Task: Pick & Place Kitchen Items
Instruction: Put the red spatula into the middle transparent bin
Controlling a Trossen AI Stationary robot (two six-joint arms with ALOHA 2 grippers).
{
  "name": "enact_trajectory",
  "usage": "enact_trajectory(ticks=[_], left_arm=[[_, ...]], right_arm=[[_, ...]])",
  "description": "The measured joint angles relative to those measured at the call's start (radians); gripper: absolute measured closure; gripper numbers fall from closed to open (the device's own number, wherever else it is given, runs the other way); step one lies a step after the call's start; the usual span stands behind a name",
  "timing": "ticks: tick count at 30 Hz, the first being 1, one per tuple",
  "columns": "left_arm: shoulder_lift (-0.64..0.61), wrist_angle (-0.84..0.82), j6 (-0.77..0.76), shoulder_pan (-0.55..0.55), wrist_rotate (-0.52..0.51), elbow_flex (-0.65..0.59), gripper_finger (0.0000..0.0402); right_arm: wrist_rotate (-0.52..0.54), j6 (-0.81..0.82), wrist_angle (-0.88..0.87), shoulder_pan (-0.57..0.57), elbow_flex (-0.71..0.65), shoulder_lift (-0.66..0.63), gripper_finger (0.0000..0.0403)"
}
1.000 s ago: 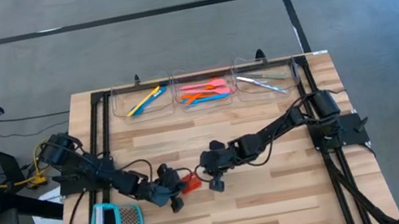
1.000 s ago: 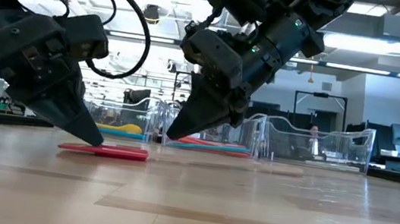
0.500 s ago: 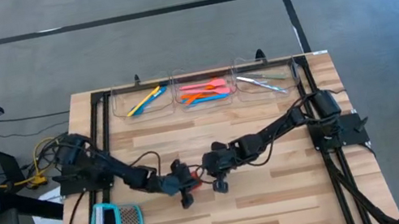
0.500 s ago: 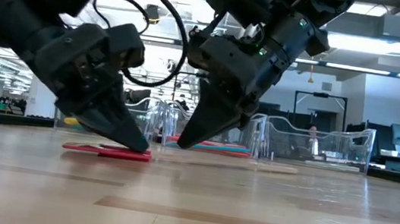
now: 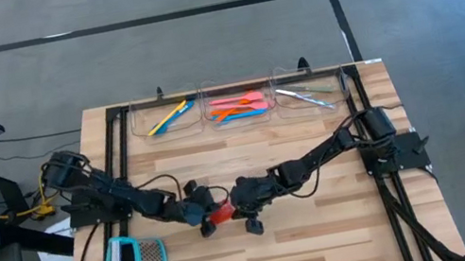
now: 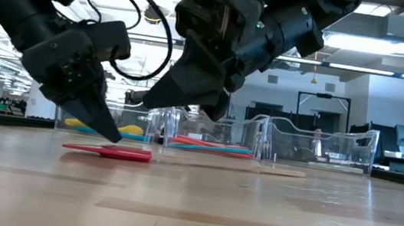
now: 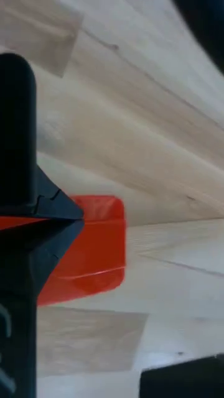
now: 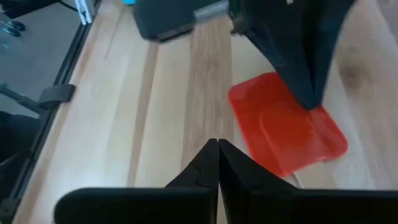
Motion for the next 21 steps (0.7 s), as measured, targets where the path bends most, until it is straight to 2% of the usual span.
enact_trajectory(ticks=[5, 11, 15, 21], left_arm=[[0.019, -0.003, -0.056, -0.035, -0.011, -0.002, 0.0399], [0.024, 0.011, -0.063, -0.035, -0.013, -0.003, 0.0399], [0.074, 0.092, -0.057, -0.017, -0.015, -0.003, 0.0399], [0.200, 0.302, -0.001, 0.027, -0.025, 0.007, 0.0400]], right_arm=[[0.028, 0.029, 0.022, -0.005, 0.011, 0.045, 0.0403], [0.057, 0.031, -0.037, -0.028, 0.019, 0.076, 0.0403], [0.059, 0.025, -0.091, -0.036, 0.017, 0.061, 0.0403], [0.096, 0.000, -0.194, -0.040, 0.017, 0.008, 0.0403]])
